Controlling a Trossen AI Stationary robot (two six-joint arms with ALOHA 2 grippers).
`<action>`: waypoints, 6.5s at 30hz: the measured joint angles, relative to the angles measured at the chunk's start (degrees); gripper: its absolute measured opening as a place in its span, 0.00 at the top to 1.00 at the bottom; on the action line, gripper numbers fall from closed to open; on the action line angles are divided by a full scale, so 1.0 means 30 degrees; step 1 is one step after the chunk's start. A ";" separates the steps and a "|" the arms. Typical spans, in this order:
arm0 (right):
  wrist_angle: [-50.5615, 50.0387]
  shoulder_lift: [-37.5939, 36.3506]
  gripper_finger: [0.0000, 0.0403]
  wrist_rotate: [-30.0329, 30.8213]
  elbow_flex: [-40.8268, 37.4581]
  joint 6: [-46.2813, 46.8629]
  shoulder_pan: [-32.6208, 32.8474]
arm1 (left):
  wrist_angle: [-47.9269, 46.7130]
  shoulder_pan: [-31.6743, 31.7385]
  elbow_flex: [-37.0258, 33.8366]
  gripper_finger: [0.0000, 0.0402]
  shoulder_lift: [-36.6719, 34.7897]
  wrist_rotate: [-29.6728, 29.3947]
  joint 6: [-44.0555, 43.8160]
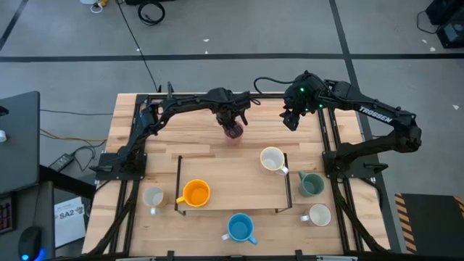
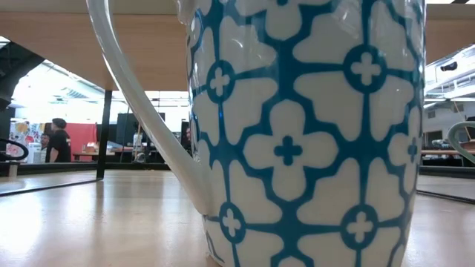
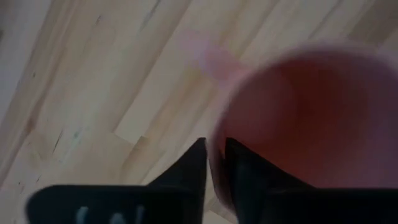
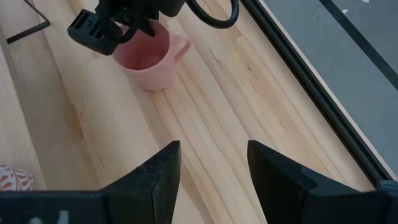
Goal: Place coffee mugs
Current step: Put the pink mug on the shelf
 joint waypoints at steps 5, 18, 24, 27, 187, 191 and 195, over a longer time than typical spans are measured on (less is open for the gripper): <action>-0.0219 0.0000 0.52 0.0000 0.0000 0.0000 0.0000 | -0.0105 0.0039 0.0062 0.94 -0.0036 0.0125 0.0180; -0.1417 -0.0776 0.52 0.0686 0.0000 -0.0524 0.0000 | -0.4033 0.0006 0.3714 0.94 -0.0022 0.0022 0.2464; -0.1457 -0.1649 0.52 0.1159 0.0000 -0.0517 -0.0051 | -0.6599 -0.0419 0.7093 0.94 -0.0022 0.0048 0.3568; -0.1457 -0.1962 0.52 0.1159 0.0000 -0.0517 -0.0051 | -0.6735 -0.0783 0.7385 0.94 -0.0561 0.0063 0.3531; 0.8015 -0.2419 0.67 -0.5005 0.0000 0.1224 1.0579 | -0.4199 -1.0153 0.6496 0.93 -0.3797 0.1843 0.9565; 0.7989 -0.2394 0.67 -0.5005 0.0000 0.1224 1.0579 | -0.4280 -1.0153 0.6186 0.93 -0.3552 0.1851 0.9524; 0.7970 -0.2353 0.67 -0.4999 0.0000 0.1217 1.0579 | -0.4204 -1.0153 0.6187 0.93 -0.3348 0.1845 0.9511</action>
